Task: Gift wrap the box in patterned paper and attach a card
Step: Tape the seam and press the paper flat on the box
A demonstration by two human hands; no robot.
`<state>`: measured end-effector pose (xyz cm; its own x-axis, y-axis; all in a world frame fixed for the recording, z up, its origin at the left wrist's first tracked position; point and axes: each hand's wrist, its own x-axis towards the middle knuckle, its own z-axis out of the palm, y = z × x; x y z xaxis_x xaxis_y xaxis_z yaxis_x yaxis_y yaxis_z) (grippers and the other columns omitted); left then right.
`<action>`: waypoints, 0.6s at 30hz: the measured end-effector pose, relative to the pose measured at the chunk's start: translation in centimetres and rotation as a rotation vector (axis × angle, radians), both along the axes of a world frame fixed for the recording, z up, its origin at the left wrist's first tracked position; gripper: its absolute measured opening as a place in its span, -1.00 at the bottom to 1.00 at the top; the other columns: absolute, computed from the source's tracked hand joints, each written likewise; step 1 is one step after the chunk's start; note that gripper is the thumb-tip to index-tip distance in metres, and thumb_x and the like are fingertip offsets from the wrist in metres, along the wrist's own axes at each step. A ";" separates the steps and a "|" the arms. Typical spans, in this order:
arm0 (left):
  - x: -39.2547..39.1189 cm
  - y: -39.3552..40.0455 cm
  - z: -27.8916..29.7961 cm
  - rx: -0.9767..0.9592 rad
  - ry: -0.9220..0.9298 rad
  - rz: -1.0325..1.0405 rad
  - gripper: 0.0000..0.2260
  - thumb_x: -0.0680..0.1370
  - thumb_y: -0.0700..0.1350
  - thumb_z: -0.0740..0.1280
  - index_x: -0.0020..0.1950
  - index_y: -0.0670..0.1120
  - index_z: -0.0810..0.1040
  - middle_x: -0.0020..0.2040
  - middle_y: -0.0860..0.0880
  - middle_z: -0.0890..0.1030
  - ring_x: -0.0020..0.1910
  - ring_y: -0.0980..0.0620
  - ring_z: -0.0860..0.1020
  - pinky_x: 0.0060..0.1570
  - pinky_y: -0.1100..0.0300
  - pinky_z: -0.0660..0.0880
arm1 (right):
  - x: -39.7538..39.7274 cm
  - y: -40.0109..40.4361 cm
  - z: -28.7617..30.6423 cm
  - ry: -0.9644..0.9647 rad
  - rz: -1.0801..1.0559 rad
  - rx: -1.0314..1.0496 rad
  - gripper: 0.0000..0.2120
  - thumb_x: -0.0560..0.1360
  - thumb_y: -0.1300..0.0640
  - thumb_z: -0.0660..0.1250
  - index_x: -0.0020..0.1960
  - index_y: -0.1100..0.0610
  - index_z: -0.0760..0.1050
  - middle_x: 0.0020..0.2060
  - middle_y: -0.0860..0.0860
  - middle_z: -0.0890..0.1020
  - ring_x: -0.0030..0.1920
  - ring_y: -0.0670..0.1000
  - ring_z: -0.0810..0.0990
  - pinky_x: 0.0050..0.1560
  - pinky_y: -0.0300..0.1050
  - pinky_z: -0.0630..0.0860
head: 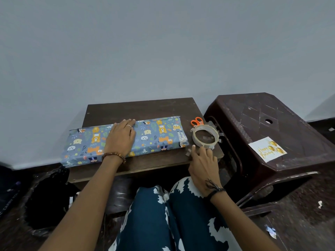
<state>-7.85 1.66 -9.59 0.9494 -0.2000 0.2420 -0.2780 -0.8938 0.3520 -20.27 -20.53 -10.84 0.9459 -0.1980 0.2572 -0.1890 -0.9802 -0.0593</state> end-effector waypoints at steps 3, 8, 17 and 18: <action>0.1 0.0 -0.1 -0.026 -0.015 0.003 -0.64 0.63 -0.14 0.05 0.43 -0.11 0.32 0.40 -0.08 0.38 0.43 0.00 0.27 0.47 0.11 0.04 | -0.8 -0.6 1.2 -0.120 0.034 0.107 -0.59 0.30 0.27 0.15 0.09 0.30 0.57 -0.30 0.10 0.53 -0.30 0.13 0.50 -0.41 -0.07 0.41; 0.2 -0.1 0.1 -0.110 0.005 0.038 -0.64 0.61 -0.12 0.10 0.40 -0.13 0.36 0.31 -0.11 0.47 0.30 -0.05 0.40 0.36 0.06 0.25 | 0.6 0.5 4.5 -0.181 0.165 0.378 -0.55 0.43 0.18 0.00 0.16 0.20 0.55 -0.18 0.06 0.52 -0.13 0.08 0.44 -0.23 -0.10 0.37; 4.4 -0.1 2.8 -0.032 0.155 0.052 -0.82 0.55 -0.01 0.27 -0.04 -0.04 0.63 -0.16 0.07 0.59 0.08 -0.01 0.51 -0.05 0.09 0.11 | 9.2 7.4 4.9 0.071 0.553 0.396 -0.65 0.51 0.14 0.17 0.22 0.25 0.49 0.19 0.14 0.51 0.25 0.14 0.39 0.22 0.00 0.34; 4.7 -0.1 3.1 0.042 0.127 0.016 -0.81 0.57 -0.01 0.23 -0.10 -0.03 0.61 -0.18 0.08 0.57 0.03 0.00 0.52 -0.08 0.10 0.09 | 9.7 7.9 4.6 0.075 0.578 0.368 -0.67 0.51 0.14 0.22 0.22 0.26 0.49 0.19 0.15 0.51 0.25 0.14 0.40 0.21 -0.03 0.32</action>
<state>-3.18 1.61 -6.49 0.9749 -0.1922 0.1119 -0.2196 -0.9123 0.3456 -10.60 -12.65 -6.28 0.9386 0.2817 0.1992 0.3412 -0.8436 -0.4147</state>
